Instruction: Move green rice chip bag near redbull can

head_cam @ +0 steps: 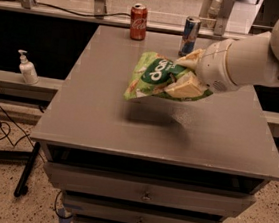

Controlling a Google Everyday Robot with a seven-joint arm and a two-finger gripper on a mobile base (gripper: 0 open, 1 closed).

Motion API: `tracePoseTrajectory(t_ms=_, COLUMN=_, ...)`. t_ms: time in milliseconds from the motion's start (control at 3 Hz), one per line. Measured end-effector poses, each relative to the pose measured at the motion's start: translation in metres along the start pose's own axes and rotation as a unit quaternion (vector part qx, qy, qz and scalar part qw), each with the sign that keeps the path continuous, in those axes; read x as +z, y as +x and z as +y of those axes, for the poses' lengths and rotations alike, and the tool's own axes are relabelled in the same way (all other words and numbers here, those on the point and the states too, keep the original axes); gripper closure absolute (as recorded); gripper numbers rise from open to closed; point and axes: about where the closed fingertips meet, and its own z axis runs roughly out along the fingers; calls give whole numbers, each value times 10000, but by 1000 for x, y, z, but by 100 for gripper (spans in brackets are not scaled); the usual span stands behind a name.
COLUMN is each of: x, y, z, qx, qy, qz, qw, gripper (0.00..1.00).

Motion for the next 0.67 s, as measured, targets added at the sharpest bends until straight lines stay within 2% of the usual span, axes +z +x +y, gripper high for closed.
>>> tracePoseTrajectory(t_ms=333, x=-4, y=51, z=-34, qx=160, qy=295, qz=529, qw=9980, gripper=100)
tracePoseTrajectory(t_ms=667, x=-13, y=102, z=-67, qx=324, qy=546, qz=1060, qw=9923, gripper=100)
